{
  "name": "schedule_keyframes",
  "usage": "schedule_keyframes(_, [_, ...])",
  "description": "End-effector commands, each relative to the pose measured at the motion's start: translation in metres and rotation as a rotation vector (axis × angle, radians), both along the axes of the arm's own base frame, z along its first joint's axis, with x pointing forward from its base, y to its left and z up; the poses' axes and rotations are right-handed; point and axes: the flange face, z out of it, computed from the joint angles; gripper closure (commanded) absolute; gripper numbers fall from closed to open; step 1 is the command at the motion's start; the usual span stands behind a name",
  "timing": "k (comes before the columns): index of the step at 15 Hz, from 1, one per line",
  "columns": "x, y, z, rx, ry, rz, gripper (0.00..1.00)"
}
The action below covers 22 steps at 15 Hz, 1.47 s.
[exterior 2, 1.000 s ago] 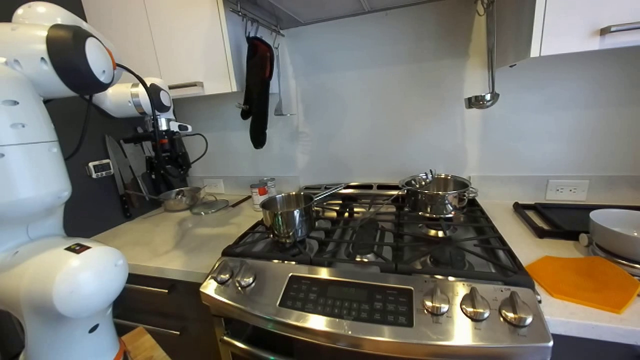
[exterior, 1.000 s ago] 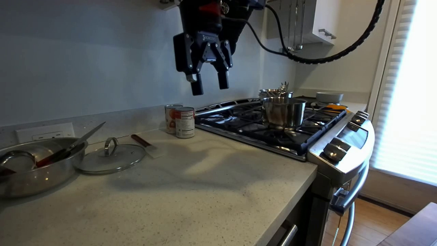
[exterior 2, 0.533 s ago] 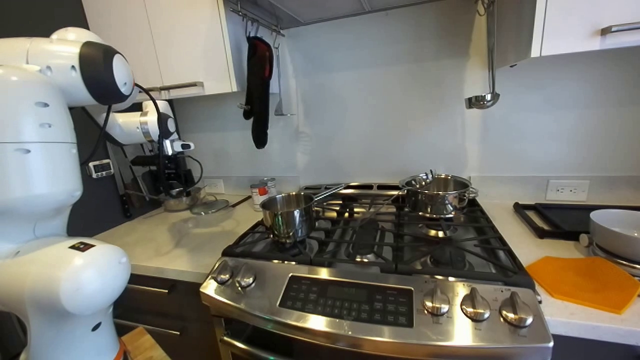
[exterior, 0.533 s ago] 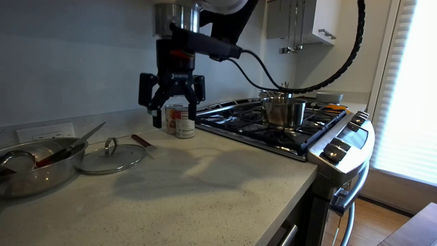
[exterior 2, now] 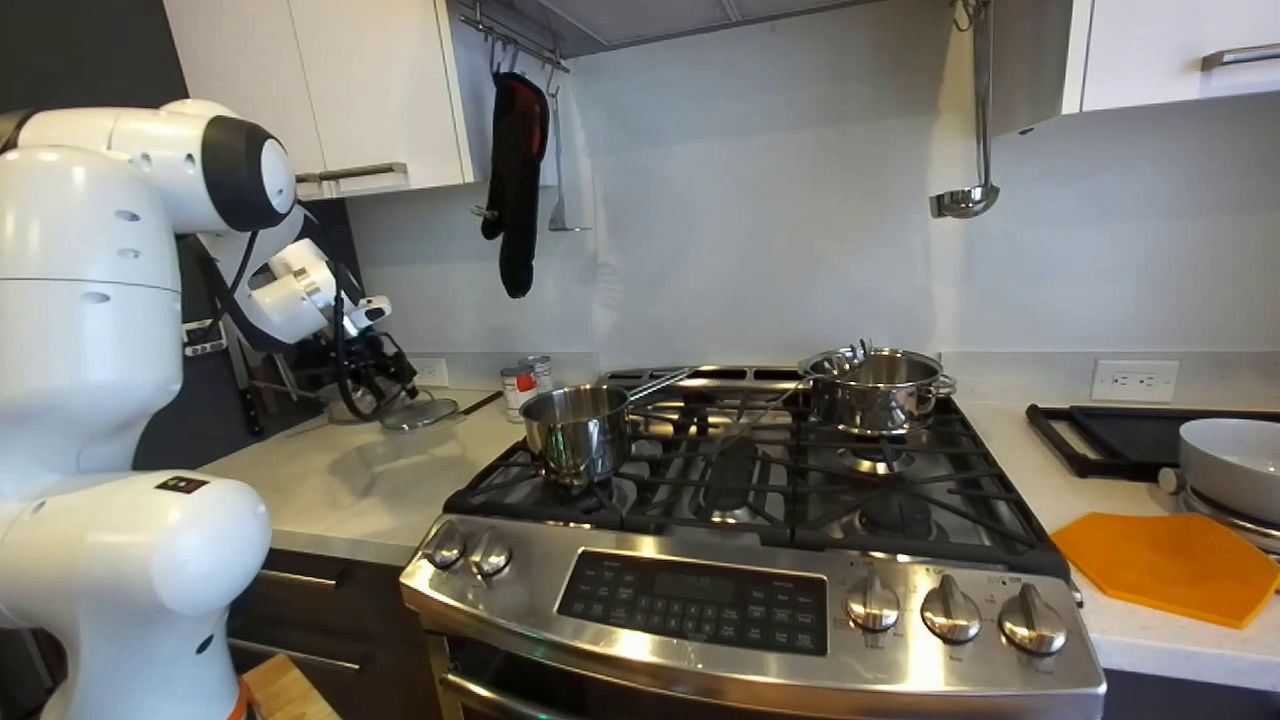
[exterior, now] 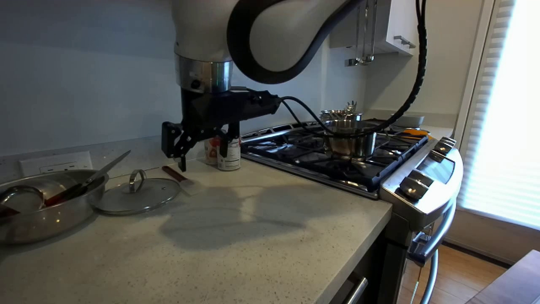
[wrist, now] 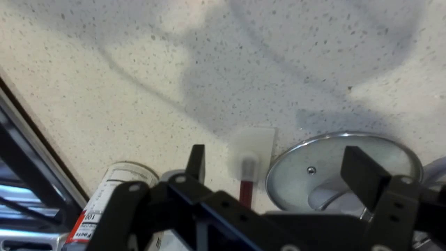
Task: Put the lid on the pot
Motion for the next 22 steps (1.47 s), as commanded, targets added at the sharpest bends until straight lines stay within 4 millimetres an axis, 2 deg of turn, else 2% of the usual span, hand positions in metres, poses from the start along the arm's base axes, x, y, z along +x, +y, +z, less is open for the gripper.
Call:
schedule_keyframes(1, [0.006,0.02,-0.003,-0.011,-0.112,0.032,0.0])
schedule_keyframes(2, [0.003,0.009,0.001,-0.016,-0.069,0.015,0.0])
schedule_keyframes(5, [0.005,0.017,0.001,-0.019,-0.092,0.032,0.0])
schedule_keyframes(9, [0.006,0.018,0.002,-0.018,-0.095,0.032,0.0])
schedule_keyframes(16, [0.044,0.042,-0.016,0.137,-0.095,0.043,0.0])
schedule_keyframes(22, [0.068,0.063,-0.042,0.25,-0.097,0.053,0.0])
